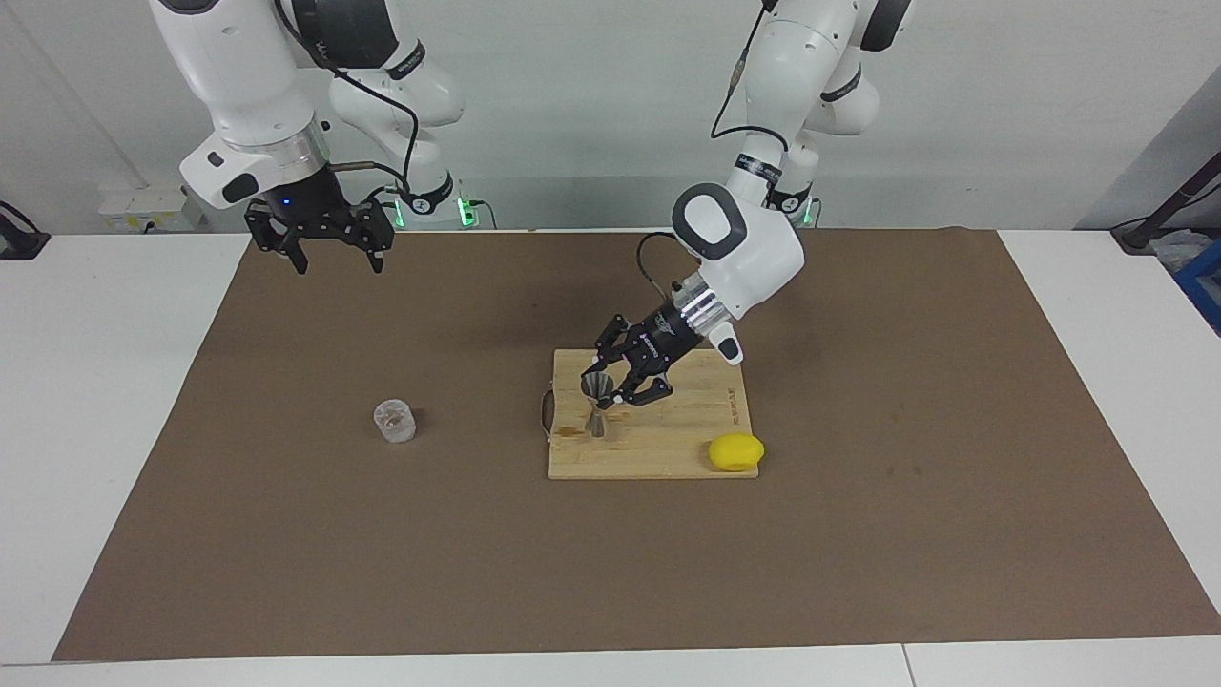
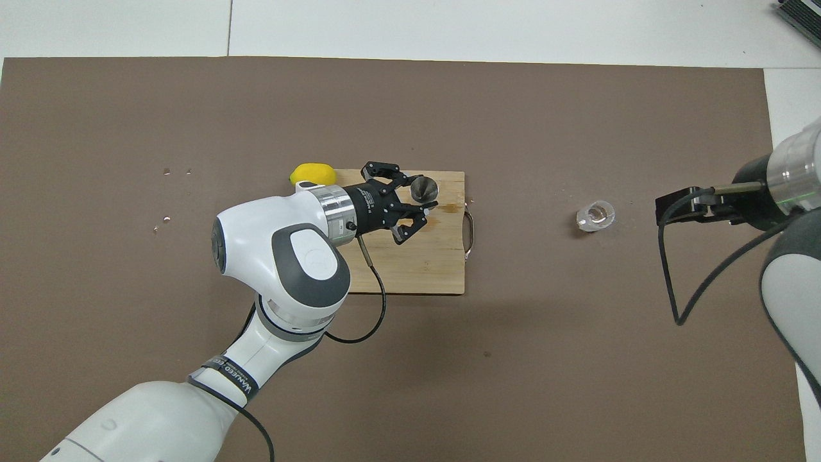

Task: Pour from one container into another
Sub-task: 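Carry the metal cup with the left gripper onto the wooden board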

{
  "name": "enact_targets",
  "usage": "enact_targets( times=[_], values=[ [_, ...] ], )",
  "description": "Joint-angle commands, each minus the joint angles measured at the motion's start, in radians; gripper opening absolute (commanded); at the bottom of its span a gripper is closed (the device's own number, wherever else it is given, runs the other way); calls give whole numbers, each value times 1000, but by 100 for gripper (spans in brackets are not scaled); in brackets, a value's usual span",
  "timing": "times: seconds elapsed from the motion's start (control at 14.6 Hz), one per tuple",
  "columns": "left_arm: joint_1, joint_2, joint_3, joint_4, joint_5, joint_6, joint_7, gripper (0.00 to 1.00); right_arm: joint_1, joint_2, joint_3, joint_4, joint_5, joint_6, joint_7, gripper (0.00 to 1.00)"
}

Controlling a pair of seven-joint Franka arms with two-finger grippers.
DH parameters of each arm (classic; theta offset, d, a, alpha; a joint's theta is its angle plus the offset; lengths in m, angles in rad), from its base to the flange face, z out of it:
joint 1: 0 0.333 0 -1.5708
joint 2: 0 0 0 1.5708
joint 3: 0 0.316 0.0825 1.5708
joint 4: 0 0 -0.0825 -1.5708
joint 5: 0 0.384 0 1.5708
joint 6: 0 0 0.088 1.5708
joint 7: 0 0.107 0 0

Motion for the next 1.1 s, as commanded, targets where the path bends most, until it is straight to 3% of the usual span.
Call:
enact_targets(
  times=[0.0, 0.27, 0.41, 0.48, 0.55, 0.82, 1.03],
  values=[
    [-11, 15, 7, 7, -13, 26, -2, 0, -6, -25, 3, -23, 7, -3, -26, 100],
    [-14, 16, 7, -3, -7, 34, -3, 0, 1, -19, 3, -21, 6, 26, -17, 94],
    [-12, 16, 7, -2, -7, 34, -5, 20, 3, -10, 3, -18, -3, 38, -17, 95],
    [-12, 16, 7, -2, -10, 34, -8, 83, 4, 2, 5, -9, -10, 47, -17, 95],
    [-11, 15, 7, -3, -10, 34, -8, 100, 4, 12, 5, -1, -10, 72, -15, 95],
    [5, -10, 7, -2, 5, 17, -17, 100, 4, 48, 3, 22, -1, 115, 47, 96],
    [44, -100, 7, -48, 5, -73, -28, 100, -16, 74, 3, 65, 12, 116, 248, 95]
  ],
)
